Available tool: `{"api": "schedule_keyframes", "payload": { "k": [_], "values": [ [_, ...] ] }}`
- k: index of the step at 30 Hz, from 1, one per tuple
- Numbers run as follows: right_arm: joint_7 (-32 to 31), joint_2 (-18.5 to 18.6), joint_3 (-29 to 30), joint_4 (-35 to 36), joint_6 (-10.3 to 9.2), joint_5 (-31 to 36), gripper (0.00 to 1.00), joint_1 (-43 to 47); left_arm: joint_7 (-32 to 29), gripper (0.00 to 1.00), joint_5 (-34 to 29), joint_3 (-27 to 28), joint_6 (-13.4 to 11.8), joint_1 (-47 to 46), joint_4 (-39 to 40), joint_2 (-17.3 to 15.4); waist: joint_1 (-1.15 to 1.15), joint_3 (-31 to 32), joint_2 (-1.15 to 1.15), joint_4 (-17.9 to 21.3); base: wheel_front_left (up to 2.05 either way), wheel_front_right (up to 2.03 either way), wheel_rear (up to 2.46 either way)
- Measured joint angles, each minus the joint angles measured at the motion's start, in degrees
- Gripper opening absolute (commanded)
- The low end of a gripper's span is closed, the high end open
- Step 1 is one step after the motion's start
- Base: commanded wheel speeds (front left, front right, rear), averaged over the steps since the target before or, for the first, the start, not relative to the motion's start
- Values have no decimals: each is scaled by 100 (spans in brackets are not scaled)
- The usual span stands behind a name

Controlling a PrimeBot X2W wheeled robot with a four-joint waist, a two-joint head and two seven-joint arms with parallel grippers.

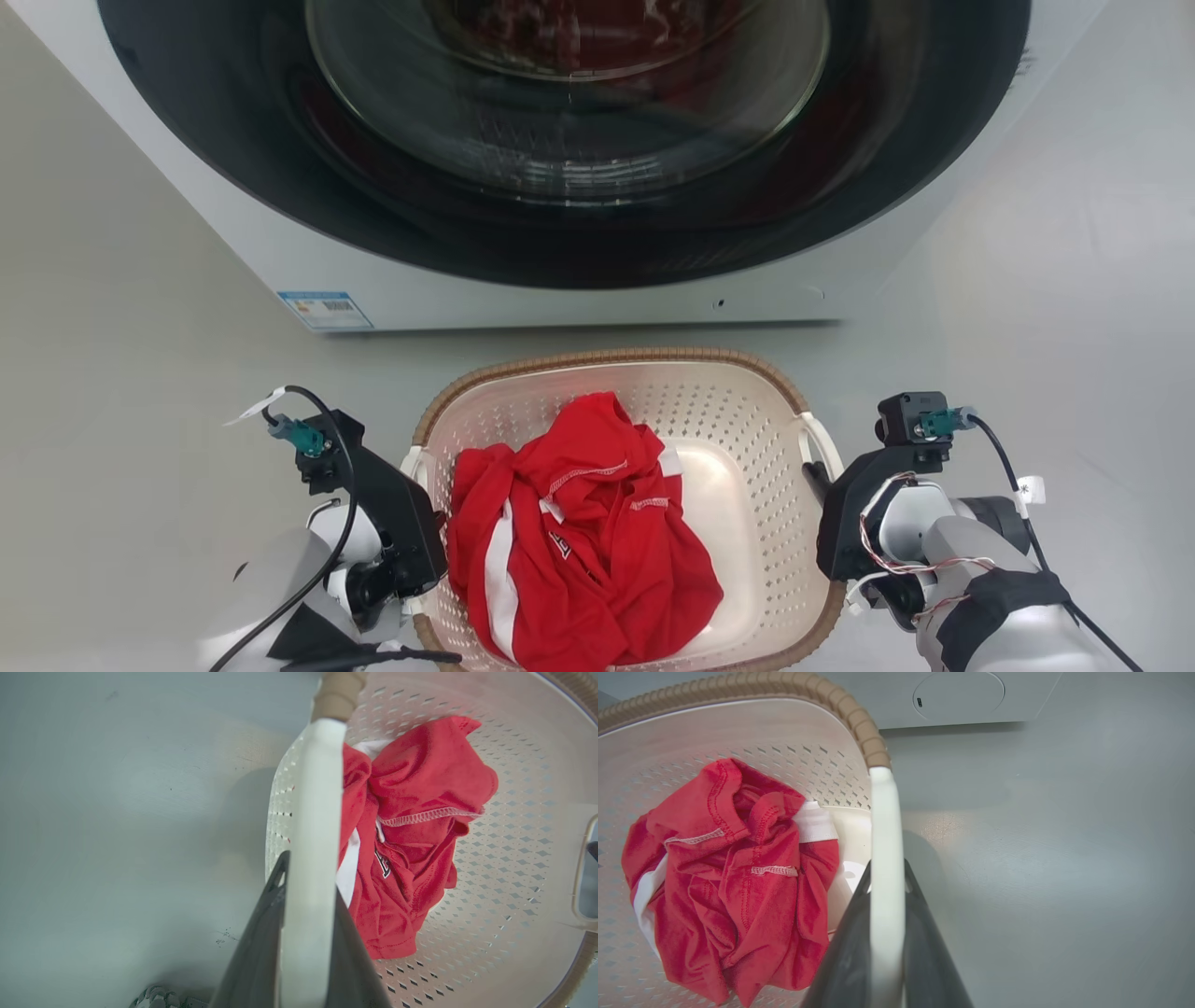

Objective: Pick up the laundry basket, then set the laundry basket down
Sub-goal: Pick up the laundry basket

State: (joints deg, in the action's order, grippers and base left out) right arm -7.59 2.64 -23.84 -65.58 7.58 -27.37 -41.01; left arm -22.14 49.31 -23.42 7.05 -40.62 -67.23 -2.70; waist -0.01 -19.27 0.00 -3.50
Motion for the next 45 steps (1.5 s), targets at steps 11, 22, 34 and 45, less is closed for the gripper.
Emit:
{"api": "schedule_keyframes", "payload": {
  "k": [11, 22, 34, 45],
  "values": [
    [-555, 0, -298, 43, -1, -599, 0, 194, -391, 0, 158, -24, 0, 187, -151, -53, 0, 763, 0, 50, 0, 0, 0],
    [-1076, -1, -402, 32, -1, -1087, 0, 221, -712, 0, 350, -45, 0, 218, -234, -107, 0, 1261, 0, 83, 0, 0, 0],
    [-1459, -4, -538, 35, -5, -1477, 0, 140, -811, 0, 408, -55, 0, 213, -289, -168, 1, 1593, 0, 134, 0, 0, 0],
    [-1581, 1, -687, 9, -9, -1712, 0, 137, -854, 0, 417, -103, 0, 214, -350, -168, 1, 1724, -1, 156, 0, 0, 0]
  ]
}}
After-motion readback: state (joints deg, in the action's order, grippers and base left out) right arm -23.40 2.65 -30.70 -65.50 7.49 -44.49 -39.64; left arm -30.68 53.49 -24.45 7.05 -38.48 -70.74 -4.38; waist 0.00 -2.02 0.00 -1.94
